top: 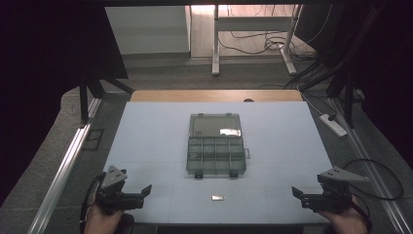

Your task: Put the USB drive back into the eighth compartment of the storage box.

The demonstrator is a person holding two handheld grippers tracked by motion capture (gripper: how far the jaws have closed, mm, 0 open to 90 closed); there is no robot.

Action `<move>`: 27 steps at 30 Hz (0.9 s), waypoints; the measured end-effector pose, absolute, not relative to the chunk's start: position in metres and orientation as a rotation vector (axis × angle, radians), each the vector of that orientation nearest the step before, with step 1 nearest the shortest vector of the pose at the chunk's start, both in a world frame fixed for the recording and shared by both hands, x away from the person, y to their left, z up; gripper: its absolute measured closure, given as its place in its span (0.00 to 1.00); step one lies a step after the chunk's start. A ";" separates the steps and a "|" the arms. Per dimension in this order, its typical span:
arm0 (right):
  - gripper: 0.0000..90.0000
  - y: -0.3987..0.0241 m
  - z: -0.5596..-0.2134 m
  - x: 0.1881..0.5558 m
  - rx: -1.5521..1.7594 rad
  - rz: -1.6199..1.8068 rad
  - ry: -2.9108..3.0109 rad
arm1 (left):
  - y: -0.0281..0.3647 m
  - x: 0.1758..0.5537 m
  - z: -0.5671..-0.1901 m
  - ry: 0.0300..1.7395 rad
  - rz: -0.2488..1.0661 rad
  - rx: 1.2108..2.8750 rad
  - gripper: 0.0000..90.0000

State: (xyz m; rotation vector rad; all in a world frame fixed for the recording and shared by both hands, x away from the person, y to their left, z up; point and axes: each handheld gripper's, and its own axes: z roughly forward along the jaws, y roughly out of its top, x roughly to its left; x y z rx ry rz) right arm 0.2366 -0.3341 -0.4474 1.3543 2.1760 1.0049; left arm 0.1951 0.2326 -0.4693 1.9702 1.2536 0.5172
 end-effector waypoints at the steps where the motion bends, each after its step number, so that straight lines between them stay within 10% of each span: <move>1: 0.00 -0.334 -0.447 0.237 1.350 1.007 2.182 | 0.232 0.195 -0.469 1.250 0.520 1.973 0.00; 27: 0.00 -0.325 -0.449 0.239 1.283 0.944 2.285 | 0.232 0.195 -0.469 1.229 0.528 1.988 0.00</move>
